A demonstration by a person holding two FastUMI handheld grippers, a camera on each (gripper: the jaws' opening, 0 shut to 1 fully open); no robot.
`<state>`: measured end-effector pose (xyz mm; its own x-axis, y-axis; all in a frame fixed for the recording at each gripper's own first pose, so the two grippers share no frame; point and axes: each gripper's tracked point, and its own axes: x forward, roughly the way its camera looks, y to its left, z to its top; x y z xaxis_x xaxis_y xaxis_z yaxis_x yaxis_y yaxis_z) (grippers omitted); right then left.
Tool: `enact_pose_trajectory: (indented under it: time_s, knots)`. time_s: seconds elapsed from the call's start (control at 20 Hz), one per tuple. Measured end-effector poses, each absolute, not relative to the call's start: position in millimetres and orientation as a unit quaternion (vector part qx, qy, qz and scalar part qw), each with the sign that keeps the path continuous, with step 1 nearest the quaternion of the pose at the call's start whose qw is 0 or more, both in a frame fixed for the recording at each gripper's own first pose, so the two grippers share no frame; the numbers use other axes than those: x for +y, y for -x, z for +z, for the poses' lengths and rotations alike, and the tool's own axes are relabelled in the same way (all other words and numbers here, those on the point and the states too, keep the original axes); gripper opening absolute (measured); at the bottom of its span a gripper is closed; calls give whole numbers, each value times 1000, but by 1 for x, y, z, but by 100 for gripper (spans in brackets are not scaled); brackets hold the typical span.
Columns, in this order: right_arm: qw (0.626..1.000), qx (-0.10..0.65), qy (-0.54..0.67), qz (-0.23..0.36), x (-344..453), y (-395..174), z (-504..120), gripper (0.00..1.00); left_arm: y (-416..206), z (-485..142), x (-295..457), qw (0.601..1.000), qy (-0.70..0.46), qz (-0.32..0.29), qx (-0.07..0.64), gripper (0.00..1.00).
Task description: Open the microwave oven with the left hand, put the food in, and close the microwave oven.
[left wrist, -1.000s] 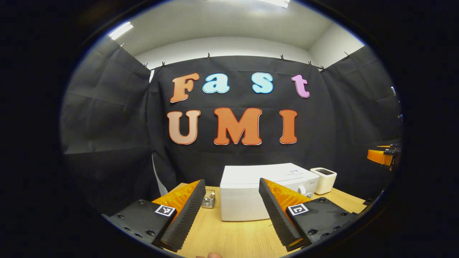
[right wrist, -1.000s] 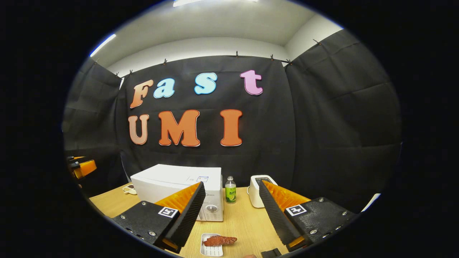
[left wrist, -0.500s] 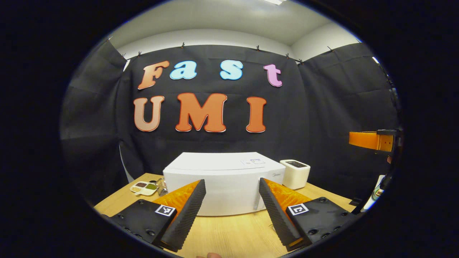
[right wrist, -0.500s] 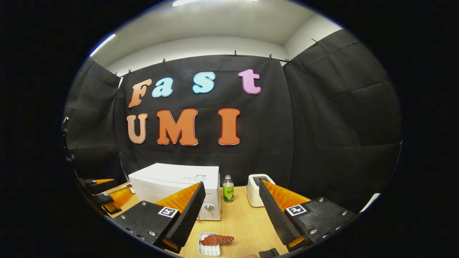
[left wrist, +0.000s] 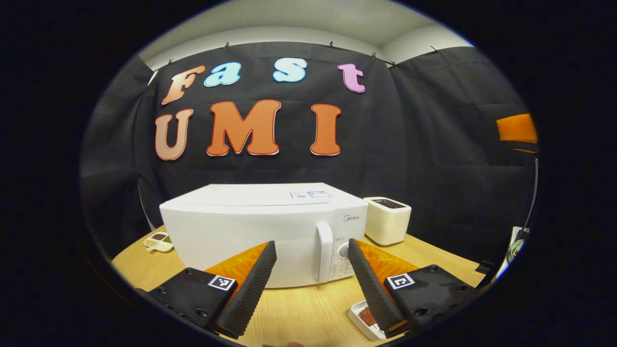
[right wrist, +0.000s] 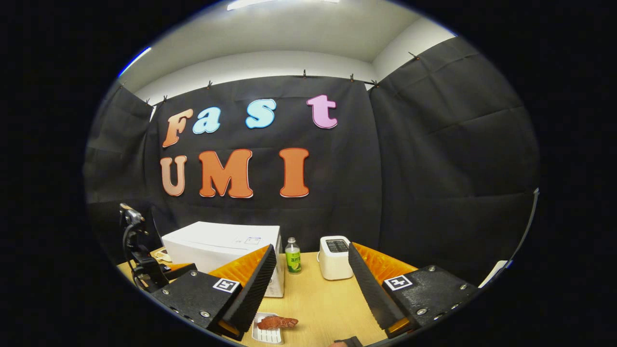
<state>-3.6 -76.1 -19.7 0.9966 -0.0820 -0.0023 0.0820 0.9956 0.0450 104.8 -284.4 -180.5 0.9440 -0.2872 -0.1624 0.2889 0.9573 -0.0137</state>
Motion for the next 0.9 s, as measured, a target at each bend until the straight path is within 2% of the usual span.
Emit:
enact_pose_trajectory:
  time_s: [0.15, 0.2, 0.25, 0.3, 0.55, 0.6, 0.65, 0.7, 0.75, 0.8, 0.85, 0.9]
  knots:
    - [998, 2, -24, -50, -85, 1, -24, 93, -127, -200, -301, 985, -18, -146, 90, 94]
    - [998, 3, -23, -50, -87, 0, -27, 93, -135, -207, -305, 985, -21, -145, 92, 98]
    - [999, 5, -21, -50, -88, -1, -29, 94, -142, -214, -308, 985, -21, -144, 95, 94]
    - [999, 5, -17, -50, -90, -2, -31, 93, -149, -219, -311, 985, -21, -143, 98, 98]
    - [999, 5, -5, -46, -91, -6, -37, 93, -179, -234, -319, 985, -15, -142, 94, 98]
    - [999, 4, -2, -47, -92, -7, -39, 93, -183, -234, -319, 986, -15, -137, 90, 87]
    - [999, 4, 0, -48, -93, -9, -40, 98, -187, -237, -317, 987, -15, -132, 89, 80]
    - [999, 4, 2, -48, -93, -10, -42, 94, -188, -239, -319, 987, -14, -128, 93, 70]
    - [999, 6, 3, -47, -93, -11, -44, 98, -186, -239, -327, 986, -8, -141, 89, 59]
    - [999, 8, 2, -46, -93, -11, -46, 93, -186, -240, -334, 984, -17, -155, 89, 48]
    - [999, 10, 1, -46, -93, -11, -48, 93, -177, -240, -324, 986, -41, -137, 91, 48]
    - [999, 11, -1, -46, -93, -12, -50, 93, -175, -232, -325, 985, -52, -140, 82, 39]
